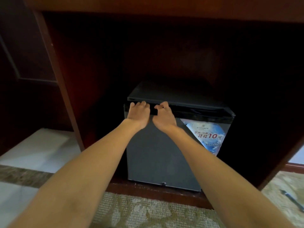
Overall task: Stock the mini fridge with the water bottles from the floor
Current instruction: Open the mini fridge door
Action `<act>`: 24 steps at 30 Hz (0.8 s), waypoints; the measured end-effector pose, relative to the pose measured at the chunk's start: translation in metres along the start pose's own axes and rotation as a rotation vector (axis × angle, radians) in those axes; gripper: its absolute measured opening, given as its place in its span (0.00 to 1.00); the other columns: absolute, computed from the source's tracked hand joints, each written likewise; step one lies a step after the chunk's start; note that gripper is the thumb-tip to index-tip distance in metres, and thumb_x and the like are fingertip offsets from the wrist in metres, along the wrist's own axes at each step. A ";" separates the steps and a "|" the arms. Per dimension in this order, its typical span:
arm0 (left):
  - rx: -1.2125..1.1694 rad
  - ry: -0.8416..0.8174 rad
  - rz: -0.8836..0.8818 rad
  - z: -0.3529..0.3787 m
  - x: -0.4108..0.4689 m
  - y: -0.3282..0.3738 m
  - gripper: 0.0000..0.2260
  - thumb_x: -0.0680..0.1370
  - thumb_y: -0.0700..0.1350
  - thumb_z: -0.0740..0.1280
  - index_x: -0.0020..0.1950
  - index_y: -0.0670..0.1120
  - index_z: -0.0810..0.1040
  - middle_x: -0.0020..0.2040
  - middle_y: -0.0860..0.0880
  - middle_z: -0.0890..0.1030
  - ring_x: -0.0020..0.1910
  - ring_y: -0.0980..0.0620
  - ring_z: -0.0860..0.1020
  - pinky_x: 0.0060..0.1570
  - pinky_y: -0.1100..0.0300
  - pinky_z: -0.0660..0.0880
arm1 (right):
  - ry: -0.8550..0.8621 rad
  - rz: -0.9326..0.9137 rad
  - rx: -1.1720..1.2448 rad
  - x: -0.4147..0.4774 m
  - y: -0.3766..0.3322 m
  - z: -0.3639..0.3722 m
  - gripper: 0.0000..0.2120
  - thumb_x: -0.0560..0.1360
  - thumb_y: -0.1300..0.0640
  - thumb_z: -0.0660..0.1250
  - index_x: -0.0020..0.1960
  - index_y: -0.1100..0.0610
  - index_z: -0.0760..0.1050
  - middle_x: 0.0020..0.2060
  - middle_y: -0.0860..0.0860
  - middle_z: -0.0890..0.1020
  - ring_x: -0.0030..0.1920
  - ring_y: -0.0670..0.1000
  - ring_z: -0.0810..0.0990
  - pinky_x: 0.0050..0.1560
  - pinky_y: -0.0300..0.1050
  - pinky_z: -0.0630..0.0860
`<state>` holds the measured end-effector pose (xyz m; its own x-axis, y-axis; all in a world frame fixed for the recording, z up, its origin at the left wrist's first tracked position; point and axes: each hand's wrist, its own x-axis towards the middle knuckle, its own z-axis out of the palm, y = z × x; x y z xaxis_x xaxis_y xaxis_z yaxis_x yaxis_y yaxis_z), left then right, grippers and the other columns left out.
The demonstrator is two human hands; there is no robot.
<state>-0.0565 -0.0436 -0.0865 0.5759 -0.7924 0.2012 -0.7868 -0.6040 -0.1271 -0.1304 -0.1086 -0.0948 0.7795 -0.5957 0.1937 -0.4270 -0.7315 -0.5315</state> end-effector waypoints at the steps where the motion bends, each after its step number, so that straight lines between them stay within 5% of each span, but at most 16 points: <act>1: 0.007 -0.008 -0.007 -0.002 -0.004 0.002 0.18 0.77 0.40 0.60 0.67 0.40 0.66 0.66 0.42 0.69 0.64 0.44 0.69 0.63 0.53 0.63 | -0.006 0.010 0.001 -0.004 -0.001 -0.003 0.25 0.74 0.66 0.56 0.71 0.61 0.63 0.67 0.53 0.61 0.67 0.53 0.63 0.59 0.45 0.69; 9: 0.002 0.073 0.077 -0.023 -0.074 0.012 0.16 0.77 0.40 0.57 0.63 0.40 0.70 0.63 0.43 0.73 0.61 0.43 0.73 0.59 0.53 0.65 | 0.014 -0.112 -0.053 -0.069 0.008 -0.014 0.25 0.72 0.68 0.57 0.69 0.60 0.66 0.66 0.54 0.65 0.65 0.56 0.66 0.56 0.48 0.70; 17: -0.146 -0.024 0.168 -0.067 -0.159 0.060 0.13 0.77 0.37 0.53 0.55 0.39 0.76 0.55 0.39 0.77 0.54 0.40 0.75 0.48 0.54 0.66 | 0.131 -0.090 0.018 -0.156 0.025 -0.048 0.15 0.74 0.66 0.58 0.58 0.61 0.76 0.59 0.55 0.72 0.59 0.54 0.73 0.54 0.43 0.68; 24: -0.520 -0.114 0.269 -0.083 -0.220 0.126 0.18 0.77 0.36 0.52 0.58 0.43 0.79 0.62 0.43 0.77 0.67 0.41 0.64 0.65 0.48 0.65 | 0.204 -0.001 0.034 -0.241 0.062 -0.101 0.15 0.73 0.67 0.57 0.54 0.60 0.79 0.59 0.55 0.76 0.59 0.54 0.75 0.59 0.44 0.70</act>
<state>-0.3003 0.0619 -0.0660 0.3389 -0.9334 0.1183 -0.8974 -0.2828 0.3388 -0.3908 -0.0440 -0.0912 0.6695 -0.6525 0.3549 -0.4083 -0.7225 -0.5580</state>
